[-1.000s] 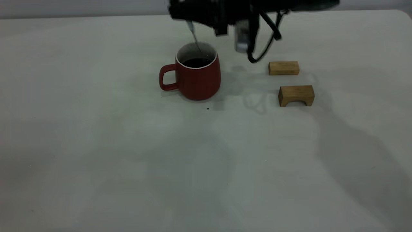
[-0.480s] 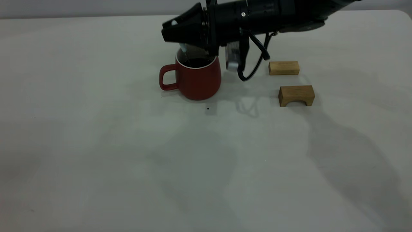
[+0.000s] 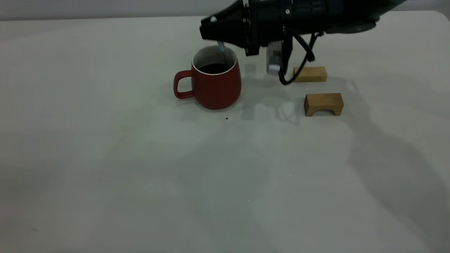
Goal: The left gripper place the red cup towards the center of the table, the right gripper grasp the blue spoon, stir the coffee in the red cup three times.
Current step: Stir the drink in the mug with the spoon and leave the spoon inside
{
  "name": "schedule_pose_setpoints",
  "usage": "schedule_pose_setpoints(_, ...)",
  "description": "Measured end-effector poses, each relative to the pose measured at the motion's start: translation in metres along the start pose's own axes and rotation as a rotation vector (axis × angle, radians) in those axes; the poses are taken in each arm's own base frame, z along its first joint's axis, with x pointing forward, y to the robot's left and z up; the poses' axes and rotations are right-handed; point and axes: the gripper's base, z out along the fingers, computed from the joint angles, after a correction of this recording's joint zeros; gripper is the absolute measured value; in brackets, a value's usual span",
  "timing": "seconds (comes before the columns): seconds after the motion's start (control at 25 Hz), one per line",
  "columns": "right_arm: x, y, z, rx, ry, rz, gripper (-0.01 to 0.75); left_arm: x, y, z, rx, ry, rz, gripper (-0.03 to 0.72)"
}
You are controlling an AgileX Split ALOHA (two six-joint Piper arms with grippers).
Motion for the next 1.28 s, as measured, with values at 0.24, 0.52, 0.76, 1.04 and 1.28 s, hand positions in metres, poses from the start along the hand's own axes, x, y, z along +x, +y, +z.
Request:
schedule_pose_setpoints(0.24,0.017,-0.002,0.025,0.039,0.034,-0.071,0.133,0.000,0.000,0.000,0.000,0.000,0.000,0.551)
schedule_pose_setpoints(0.52,0.020,0.010,0.025,0.028,0.051,-0.119,0.133,0.000,0.000,0.000,0.000,0.000,0.000,0.551)
schedule_pose_setpoints(0.76,0.002,0.004,-0.002,0.001,0.000,-0.019,0.133,0.000,0.000,0.000,0.000,0.000,0.000,0.551)
schedule_pose_setpoints(1.04,0.015,-0.011,0.025,0.054,0.019,-0.040,0.133,0.000,0.000,0.000,0.000,0.000,0.000,0.551)
schedule_pose_setpoints(1.28,0.016,0.012,0.031,-0.004,0.019,-0.114,0.133,0.000,0.000,0.000,0.000,0.000,0.000,0.551)
